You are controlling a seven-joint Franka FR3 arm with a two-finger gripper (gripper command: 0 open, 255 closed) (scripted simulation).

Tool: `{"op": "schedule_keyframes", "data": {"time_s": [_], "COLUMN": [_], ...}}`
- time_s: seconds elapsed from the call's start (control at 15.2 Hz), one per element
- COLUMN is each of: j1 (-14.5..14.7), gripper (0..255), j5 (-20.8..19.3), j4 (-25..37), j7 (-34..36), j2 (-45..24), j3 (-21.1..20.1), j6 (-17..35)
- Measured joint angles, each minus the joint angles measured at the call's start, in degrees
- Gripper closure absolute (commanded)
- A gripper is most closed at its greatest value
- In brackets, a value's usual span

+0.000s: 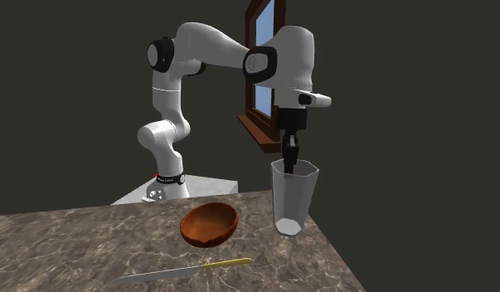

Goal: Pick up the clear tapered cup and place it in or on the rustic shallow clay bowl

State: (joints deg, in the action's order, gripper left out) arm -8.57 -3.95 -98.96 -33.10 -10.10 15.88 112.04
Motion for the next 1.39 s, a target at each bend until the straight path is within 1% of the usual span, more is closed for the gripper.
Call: {"op": "schedule_keyframes", "data": {"time_s": [0.53,0.66,0.99,1.39], "j1": [0.1,0.0,0.0,-1.3], "gripper": [255,255,255,255], "j5": [0.0,-0.8,-3.9,-7.4], "j4": [5.2,2.6,-7.6,-17.8], "j7": [-0.3,-0.6,-0.3,-0.7], "j2": [0.6,3.5,14.3,26.9], "j3": [0.0,0.2,0.6,0.7], "j6": [-5.7,-5.9,-6.2,-8.1]}}
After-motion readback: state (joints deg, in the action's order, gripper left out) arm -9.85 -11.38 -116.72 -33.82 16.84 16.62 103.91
